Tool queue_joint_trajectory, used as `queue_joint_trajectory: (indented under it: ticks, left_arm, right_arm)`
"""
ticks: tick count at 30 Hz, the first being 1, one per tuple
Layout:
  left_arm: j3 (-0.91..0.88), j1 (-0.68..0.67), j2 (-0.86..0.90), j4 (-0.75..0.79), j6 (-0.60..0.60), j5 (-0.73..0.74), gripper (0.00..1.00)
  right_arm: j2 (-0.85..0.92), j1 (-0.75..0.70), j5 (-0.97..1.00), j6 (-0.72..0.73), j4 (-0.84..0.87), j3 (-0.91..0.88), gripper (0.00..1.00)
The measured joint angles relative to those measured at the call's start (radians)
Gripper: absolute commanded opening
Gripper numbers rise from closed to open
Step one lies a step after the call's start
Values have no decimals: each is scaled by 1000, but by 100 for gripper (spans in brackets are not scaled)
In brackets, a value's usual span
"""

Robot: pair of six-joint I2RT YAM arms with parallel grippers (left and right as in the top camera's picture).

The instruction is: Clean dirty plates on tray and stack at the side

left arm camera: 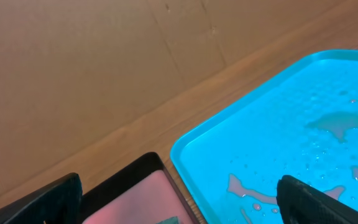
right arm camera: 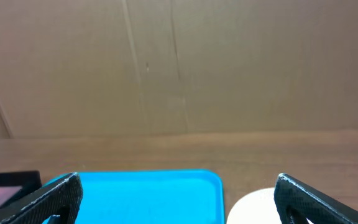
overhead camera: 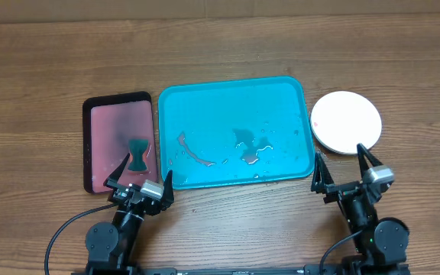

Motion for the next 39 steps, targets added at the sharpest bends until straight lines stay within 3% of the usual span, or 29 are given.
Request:
queue_joint_trajectory:
  ticks: [11, 39]
  left_arm:
    - [0, 0, 0, 0, 0, 0, 100]
    - [0, 0, 0, 0, 0, 0, 100]
  right_arm:
    - [-44, 0, -8, -1, -166, 0, 100]
    - [-44, 0, -14, -1, -164, 0, 100]
